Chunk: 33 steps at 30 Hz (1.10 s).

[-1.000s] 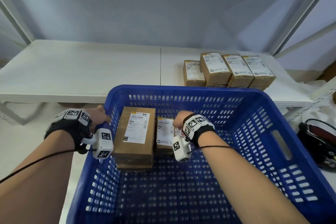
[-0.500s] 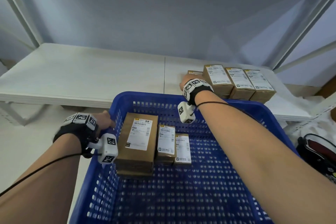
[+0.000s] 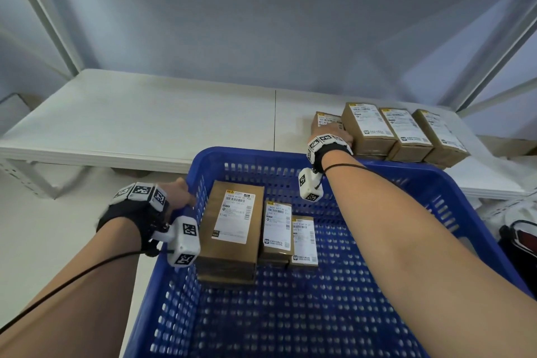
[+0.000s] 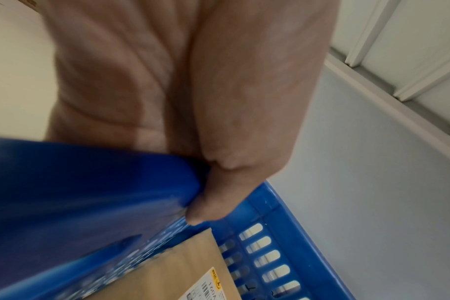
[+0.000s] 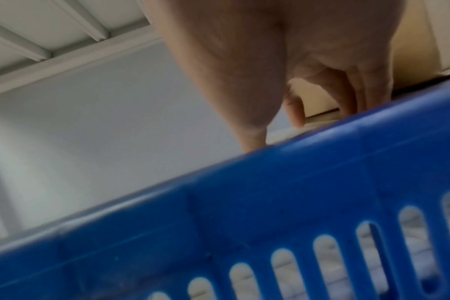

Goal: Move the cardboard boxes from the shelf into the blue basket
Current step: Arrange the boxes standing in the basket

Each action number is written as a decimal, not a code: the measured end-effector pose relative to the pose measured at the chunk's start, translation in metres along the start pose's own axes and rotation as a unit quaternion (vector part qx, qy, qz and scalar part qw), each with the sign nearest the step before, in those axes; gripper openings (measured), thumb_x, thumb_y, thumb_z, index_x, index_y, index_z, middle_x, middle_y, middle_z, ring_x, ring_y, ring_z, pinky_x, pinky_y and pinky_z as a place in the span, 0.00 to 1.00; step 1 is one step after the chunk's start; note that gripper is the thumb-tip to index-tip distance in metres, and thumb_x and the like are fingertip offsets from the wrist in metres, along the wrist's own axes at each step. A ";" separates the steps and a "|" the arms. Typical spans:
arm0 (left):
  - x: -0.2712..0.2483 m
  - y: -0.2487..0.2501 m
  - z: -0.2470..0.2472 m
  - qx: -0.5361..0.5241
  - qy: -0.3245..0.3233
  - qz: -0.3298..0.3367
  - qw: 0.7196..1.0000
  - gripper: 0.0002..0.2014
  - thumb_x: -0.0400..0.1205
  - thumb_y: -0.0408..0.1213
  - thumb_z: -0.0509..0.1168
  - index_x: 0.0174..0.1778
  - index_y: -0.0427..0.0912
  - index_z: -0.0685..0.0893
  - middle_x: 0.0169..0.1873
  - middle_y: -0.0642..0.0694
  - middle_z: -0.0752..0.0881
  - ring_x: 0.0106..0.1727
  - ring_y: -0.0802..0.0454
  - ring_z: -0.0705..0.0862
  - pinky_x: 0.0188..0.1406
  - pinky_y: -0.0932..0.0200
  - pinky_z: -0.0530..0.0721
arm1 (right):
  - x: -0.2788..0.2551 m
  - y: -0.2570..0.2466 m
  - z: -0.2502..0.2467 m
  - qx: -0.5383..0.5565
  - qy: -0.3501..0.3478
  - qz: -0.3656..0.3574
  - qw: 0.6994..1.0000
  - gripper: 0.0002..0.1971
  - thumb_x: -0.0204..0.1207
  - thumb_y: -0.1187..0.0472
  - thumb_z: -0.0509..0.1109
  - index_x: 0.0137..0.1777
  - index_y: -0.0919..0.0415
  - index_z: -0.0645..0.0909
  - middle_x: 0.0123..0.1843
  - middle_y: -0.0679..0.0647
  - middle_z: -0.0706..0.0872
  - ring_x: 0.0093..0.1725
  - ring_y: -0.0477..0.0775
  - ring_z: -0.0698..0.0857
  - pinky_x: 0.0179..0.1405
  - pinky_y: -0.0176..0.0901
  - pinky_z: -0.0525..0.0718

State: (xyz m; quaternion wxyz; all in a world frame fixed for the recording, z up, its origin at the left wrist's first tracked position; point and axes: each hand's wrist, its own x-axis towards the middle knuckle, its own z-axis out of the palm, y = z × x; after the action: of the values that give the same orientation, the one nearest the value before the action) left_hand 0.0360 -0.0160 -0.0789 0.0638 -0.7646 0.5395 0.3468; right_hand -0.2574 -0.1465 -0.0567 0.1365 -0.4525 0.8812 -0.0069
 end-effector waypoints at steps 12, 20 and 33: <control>0.012 -0.003 0.004 -0.011 0.004 0.002 1.000 0.24 0.76 0.39 0.68 0.64 0.33 0.70 0.59 0.33 0.83 0.58 0.36 0.84 0.58 0.44 0.84 | 0.005 0.005 0.005 0.066 0.010 -0.001 0.998 0.58 0.60 0.42 0.82 0.80 0.64 0.51 0.73 0.68 0.65 0.72 0.70 0.70 0.70 0.64 0.74; 0.021 -0.004 0.007 -0.024 0.023 0.000 0.999 0.29 0.77 0.34 0.67 0.73 0.32 0.68 0.64 0.33 0.81 0.63 0.35 0.83 0.63 0.44 0.82 | -0.030 0.002 -0.021 0.079 0.053 -0.113 0.989 0.51 0.56 0.38 0.78 0.73 0.66 0.62 0.68 0.64 0.66 0.66 0.66 0.69 0.58 0.56 0.76; 0.005 0.003 0.009 -0.021 0.023 -0.007 0.999 0.30 0.78 0.34 0.66 0.74 0.32 0.62 0.64 0.29 0.79 0.60 0.35 0.81 0.63 0.46 0.80 | -0.113 0.086 -0.010 0.124 0.000 -0.126 0.984 0.59 0.56 0.31 0.78 0.79 0.65 0.57 0.75 0.63 0.69 0.75 0.71 0.68 0.74 0.69 0.64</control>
State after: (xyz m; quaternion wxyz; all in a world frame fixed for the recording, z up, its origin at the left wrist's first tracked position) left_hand 0.0301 -0.0168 -0.0878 0.0378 -0.7771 0.5284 0.3397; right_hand -0.2661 -0.0065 -0.0323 0.1897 -0.5393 0.8096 -0.1335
